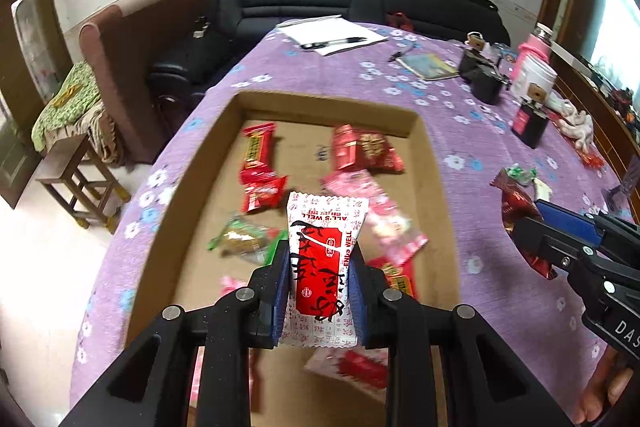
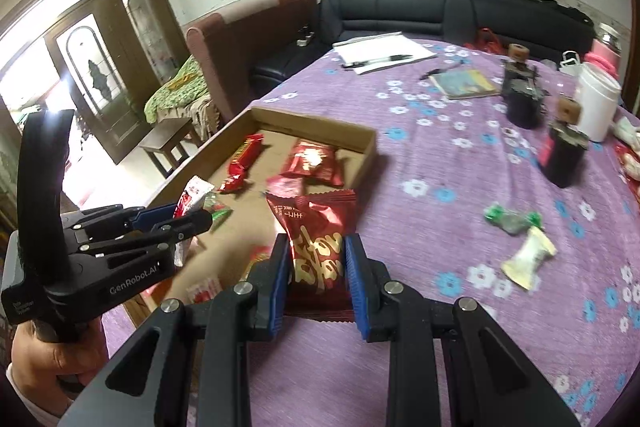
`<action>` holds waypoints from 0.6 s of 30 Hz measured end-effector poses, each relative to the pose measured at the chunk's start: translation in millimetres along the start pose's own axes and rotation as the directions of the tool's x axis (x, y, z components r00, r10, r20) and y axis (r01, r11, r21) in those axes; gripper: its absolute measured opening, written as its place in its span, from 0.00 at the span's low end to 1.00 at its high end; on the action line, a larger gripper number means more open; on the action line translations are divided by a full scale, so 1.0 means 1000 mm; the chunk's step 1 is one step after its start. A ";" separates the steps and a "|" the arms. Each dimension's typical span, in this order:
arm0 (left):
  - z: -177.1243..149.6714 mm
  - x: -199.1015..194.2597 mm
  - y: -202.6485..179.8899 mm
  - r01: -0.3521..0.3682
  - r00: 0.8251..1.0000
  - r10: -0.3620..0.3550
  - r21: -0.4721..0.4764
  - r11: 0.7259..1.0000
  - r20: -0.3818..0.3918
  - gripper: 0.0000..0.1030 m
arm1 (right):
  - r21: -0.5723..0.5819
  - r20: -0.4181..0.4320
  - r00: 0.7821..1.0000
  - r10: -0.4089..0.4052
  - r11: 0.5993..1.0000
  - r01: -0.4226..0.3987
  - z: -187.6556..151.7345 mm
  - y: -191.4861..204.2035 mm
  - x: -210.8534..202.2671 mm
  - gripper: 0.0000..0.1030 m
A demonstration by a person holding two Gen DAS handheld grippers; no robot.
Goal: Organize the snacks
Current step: 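Carry both packets over the tray and open both grippers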
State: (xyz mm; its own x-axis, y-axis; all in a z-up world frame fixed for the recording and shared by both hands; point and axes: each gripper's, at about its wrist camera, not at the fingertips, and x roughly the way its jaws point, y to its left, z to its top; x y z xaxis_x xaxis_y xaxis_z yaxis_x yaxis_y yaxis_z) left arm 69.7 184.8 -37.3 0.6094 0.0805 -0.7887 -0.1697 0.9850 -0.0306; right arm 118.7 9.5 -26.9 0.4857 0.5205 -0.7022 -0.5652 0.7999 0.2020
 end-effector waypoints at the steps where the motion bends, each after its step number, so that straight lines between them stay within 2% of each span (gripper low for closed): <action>1: -0.001 0.001 0.003 0.001 1.000 -0.001 -0.006 1.000 -0.005 0.27 | -0.003 -0.005 1.000 0.007 1.000 -0.007 0.002 0.003 0.004 0.26; 10: -0.009 0.012 0.017 0.011 0.999 -0.012 -0.016 1.000 -0.049 0.27 | -0.040 -0.069 0.995 0.069 0.997 -0.072 0.017 0.039 0.053 0.26; 18: -0.014 0.024 0.031 -0.008 0.995 0.005 -0.035 0.999 -0.102 0.28 | -0.068 -0.124 0.989 0.083 0.993 -0.092 0.015 0.060 0.087 0.26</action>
State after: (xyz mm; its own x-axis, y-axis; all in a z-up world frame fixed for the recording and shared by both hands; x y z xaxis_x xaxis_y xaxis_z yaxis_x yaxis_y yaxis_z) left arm 68.2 215.4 -66.1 0.5267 0.0691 -0.8472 -0.2013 0.9785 -0.0454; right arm 137.3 107.4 -65.9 0.3505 0.5442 -0.7622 -0.6518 0.7262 0.2188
